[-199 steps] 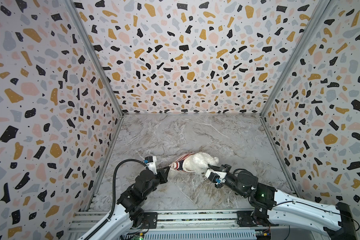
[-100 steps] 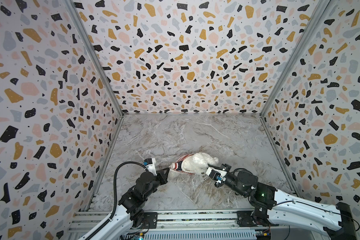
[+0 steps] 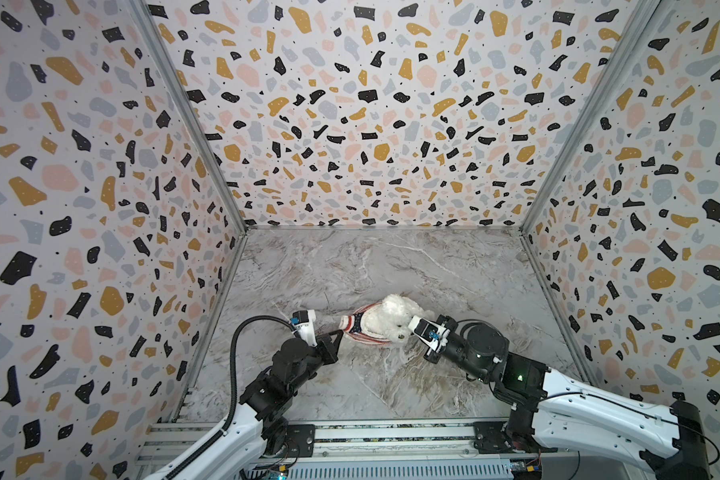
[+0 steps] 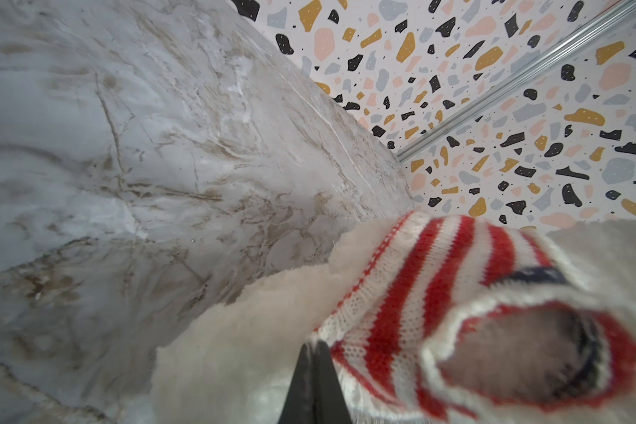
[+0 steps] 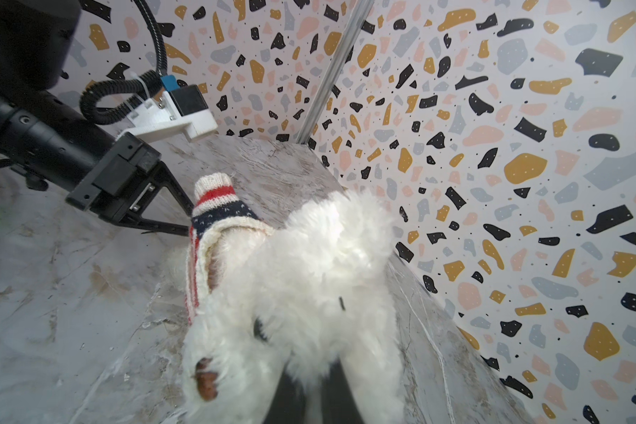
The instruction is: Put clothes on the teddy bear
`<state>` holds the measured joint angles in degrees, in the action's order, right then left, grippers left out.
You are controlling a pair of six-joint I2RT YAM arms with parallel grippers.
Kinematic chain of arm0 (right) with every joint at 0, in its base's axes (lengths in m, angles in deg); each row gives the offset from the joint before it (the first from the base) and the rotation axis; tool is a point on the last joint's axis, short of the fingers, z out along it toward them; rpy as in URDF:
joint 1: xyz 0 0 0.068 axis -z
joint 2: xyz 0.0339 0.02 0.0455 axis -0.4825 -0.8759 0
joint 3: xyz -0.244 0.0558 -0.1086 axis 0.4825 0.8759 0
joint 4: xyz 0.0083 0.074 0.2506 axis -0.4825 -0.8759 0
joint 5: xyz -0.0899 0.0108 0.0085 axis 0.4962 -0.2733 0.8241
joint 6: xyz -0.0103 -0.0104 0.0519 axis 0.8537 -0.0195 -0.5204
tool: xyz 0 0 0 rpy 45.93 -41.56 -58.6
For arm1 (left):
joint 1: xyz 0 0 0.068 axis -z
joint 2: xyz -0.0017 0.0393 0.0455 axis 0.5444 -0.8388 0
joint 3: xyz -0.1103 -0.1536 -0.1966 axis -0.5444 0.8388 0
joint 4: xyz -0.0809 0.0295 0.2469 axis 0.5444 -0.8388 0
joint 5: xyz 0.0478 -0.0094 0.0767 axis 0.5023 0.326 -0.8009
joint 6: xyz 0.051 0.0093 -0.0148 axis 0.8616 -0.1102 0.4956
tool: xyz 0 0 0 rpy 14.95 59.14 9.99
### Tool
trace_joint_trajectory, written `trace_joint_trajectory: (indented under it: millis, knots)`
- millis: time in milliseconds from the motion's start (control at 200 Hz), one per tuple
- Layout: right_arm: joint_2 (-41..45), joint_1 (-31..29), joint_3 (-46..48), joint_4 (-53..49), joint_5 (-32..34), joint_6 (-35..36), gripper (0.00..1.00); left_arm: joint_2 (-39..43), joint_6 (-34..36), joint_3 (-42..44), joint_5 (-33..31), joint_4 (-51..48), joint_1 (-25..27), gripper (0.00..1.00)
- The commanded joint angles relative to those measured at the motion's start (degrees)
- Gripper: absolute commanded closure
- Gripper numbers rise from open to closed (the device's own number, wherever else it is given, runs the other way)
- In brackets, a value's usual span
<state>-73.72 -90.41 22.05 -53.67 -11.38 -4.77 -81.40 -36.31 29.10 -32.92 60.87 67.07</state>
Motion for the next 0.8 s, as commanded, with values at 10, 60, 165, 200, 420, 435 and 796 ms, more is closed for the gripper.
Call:
trace_joint_trajectory:
  millis: [10,60,165,200,420,435,796]
  knots:
    - [-1.55,2.71,-6.04,-4.14,-1.24,-10.32,1.0,0.09,3.44,-2.71,-1.51,1.11,-0.29,0.99]
    - [-2.39,3.44,-7.26,-6.14,-1.33,-12.99,1.0,0.34,4.04,-3.31,-2.12,0.33,-0.33,0.96]
    - [-2.87,3.64,-7.83,-8.0,-1.83,-15.14,1.0,1.23,4.98,-4.72,-4.03,-1.87,-0.33,0.84]
    - [-2.91,3.75,-7.89,-8.19,-2.03,-16.45,1.0,1.54,5.34,-5.0,-4.49,-2.51,-0.33,0.78]
    - [-6.9,5.26,-12.71,-12.68,-3.85,-25.72,1.0,2.8,6.73,-6.07,-5.31,-5.55,-0.32,0.53]
    - [-7.06,5.25,-12.81,-12.58,-3.9,-26.05,1.0,2.87,6.69,-6.03,-5.05,-5.4,-0.33,0.52]
    - [-13.79,11.12,-17.26,-17.6,-7.99,-50.41,1.0,-4.28,0.05,0.13,4.01,14.22,3.09,0.53]
